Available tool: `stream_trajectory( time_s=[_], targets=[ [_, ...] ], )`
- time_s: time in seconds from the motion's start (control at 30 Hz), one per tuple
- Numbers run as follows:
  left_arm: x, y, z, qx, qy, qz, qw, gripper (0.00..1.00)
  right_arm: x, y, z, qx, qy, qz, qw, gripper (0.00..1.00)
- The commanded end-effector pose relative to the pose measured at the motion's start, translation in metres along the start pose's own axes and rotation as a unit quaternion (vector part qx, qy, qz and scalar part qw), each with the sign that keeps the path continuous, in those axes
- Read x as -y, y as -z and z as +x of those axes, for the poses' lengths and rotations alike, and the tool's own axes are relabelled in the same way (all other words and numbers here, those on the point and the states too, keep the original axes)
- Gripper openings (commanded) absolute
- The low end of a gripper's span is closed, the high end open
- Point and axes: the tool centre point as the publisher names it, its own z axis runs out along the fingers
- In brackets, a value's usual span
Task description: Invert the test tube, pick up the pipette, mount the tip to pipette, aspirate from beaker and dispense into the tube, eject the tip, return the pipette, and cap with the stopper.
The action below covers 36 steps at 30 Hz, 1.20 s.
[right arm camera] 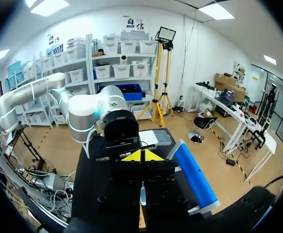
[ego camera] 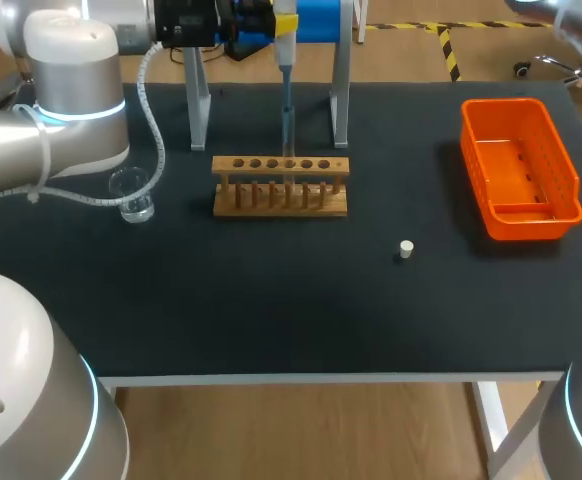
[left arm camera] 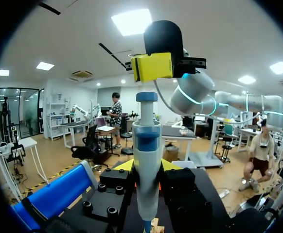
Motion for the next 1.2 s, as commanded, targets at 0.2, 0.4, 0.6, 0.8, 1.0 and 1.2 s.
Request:
stream_trajectory(
  time_s=[0.2,0.4,0.6,0.8,1.0,1.2],
  targets=[
    [0.001,0.001,0.0,-0.001,0.0,-0.002,1.0,0.0,0.014,0.035,0.01,0.008,0.023,0.023,0.999,0.0],
    [0.001,0.001,0.0,-0.001,0.0,-0.002,1.0,0.0,0.049,0.048,0.018,0.013,0.025,0.05,0.998,0.0],
    [0.001,0.001,0.0,-0.001,0.0,-0.002,1.0,0.0,0.098,0.039,0.027,0.012,0.018,0.096,0.995,0.0],
    [0.001,0.001,0.0,-0.001,0.0,-0.002,1.0,0.0,0.141,0.027,0.031,0.018,-0.011,0.138,0.99,1.0],
    [0.001,0.001,0.0,-0.001,0.0,-0.002,1.0,0.0,0.174,0.023,0.036,0.015,-0.029,0.152,0.988,1.0],
    [0.001,0.001,0.0,-0.001,0.0,-0.002,1.0,0.0,0.194,0.027,0.04,0.03,-0.046,0.132,0.99,1.0]
  ],
)
